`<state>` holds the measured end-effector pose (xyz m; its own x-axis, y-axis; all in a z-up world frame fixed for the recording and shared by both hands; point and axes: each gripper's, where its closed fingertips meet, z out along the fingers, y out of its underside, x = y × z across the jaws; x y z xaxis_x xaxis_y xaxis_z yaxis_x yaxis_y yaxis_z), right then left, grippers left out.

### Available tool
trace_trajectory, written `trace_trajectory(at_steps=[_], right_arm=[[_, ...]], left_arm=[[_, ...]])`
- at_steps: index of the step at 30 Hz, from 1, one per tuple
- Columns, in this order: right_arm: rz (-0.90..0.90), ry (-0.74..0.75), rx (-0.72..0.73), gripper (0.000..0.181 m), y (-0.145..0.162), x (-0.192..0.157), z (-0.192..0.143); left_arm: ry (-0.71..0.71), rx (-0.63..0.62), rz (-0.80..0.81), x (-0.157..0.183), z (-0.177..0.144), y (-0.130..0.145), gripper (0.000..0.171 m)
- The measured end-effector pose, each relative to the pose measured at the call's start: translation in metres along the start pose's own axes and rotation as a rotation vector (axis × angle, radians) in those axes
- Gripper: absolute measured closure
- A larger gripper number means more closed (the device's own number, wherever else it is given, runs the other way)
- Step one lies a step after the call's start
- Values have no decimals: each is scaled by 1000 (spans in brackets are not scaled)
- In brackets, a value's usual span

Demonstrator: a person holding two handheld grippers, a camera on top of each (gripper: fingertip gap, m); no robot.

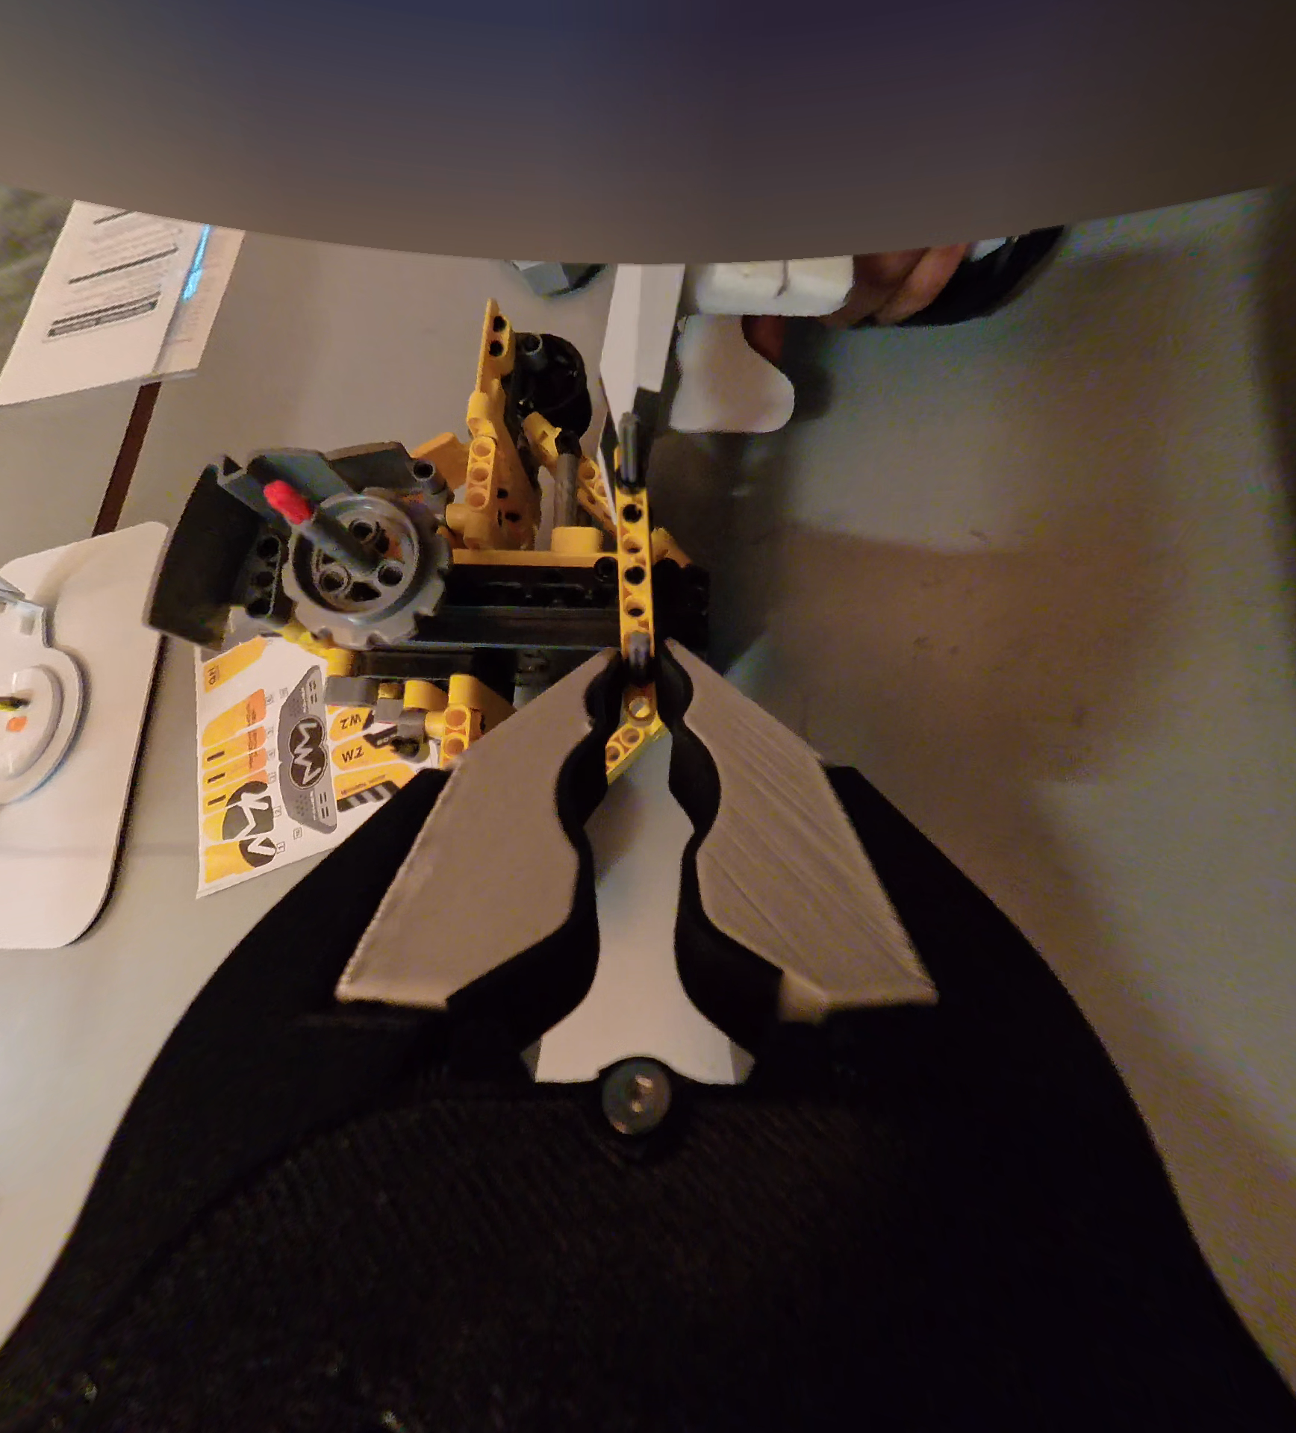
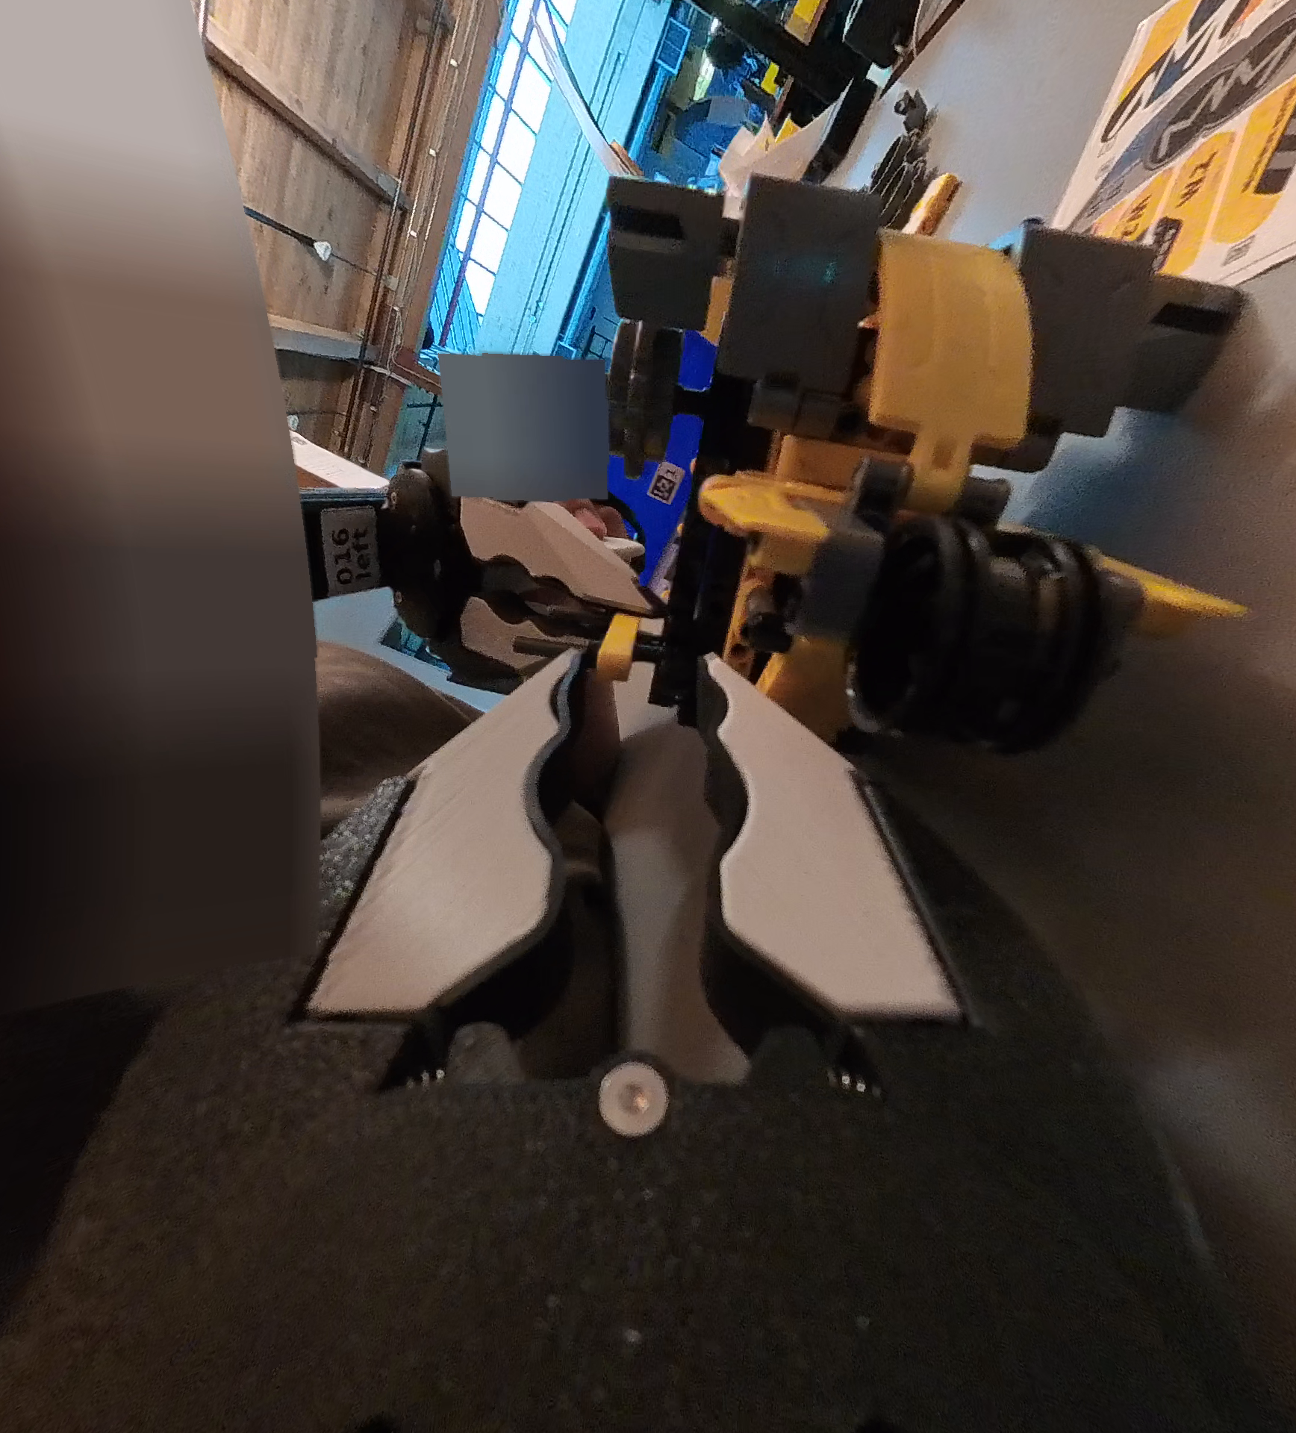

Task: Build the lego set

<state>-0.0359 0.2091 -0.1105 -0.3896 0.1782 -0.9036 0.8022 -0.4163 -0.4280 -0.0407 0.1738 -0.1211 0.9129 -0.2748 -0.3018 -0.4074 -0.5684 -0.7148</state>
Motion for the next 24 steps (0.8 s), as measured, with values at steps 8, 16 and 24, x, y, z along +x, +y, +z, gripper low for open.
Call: trace_trajectory(at_steps=[8, 16, 24], right_arm=[[0, -12, -7, 150, 2, 2, -1], [29, -47, -12, 151, 2, 1, 1], [8, -16, -25, 153, 6, 1, 7]], left_arm=[[39, 47, -48, -1, 0, -2, 166], [95, 54, -116, -1, 1, -2, 166], [85, 32, -101, -1, 2, -1, 166]])
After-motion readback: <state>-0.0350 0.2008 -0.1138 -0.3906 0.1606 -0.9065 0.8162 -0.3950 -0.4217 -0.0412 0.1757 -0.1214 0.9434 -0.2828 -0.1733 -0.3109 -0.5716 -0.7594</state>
